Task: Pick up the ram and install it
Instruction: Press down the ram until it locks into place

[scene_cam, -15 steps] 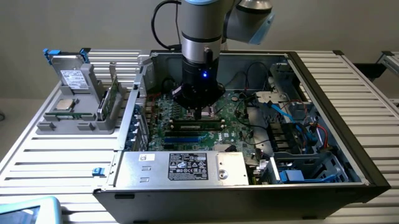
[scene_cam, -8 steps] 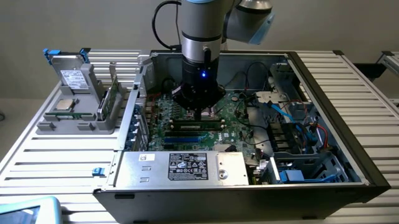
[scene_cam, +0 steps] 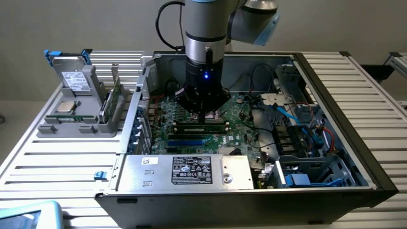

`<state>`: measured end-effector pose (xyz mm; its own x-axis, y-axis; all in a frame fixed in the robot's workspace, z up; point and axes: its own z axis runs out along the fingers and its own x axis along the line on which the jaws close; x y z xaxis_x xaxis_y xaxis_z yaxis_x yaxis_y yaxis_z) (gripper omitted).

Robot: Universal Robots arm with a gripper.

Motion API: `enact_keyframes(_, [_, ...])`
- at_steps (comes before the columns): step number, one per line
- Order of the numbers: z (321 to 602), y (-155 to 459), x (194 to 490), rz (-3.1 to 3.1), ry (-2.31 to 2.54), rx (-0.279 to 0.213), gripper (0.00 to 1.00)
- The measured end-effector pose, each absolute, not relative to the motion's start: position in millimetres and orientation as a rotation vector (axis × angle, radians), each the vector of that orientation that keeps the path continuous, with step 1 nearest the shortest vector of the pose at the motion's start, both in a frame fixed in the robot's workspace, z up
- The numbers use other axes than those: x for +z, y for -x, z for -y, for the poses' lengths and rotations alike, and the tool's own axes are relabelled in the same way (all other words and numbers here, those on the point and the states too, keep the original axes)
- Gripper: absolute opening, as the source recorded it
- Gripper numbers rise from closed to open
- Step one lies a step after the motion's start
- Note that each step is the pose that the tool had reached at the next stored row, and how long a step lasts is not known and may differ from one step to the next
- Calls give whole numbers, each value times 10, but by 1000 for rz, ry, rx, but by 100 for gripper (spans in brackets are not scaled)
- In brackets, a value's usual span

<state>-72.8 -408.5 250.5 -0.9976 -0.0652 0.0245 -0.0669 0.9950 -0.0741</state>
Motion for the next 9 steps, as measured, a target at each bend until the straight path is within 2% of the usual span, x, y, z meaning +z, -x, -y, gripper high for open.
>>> enact_keyframes(6, [4086,728,2505,3135,-4,112,11])
enact_keyframes(9, [4085,728,2505,3142,29,89,11])
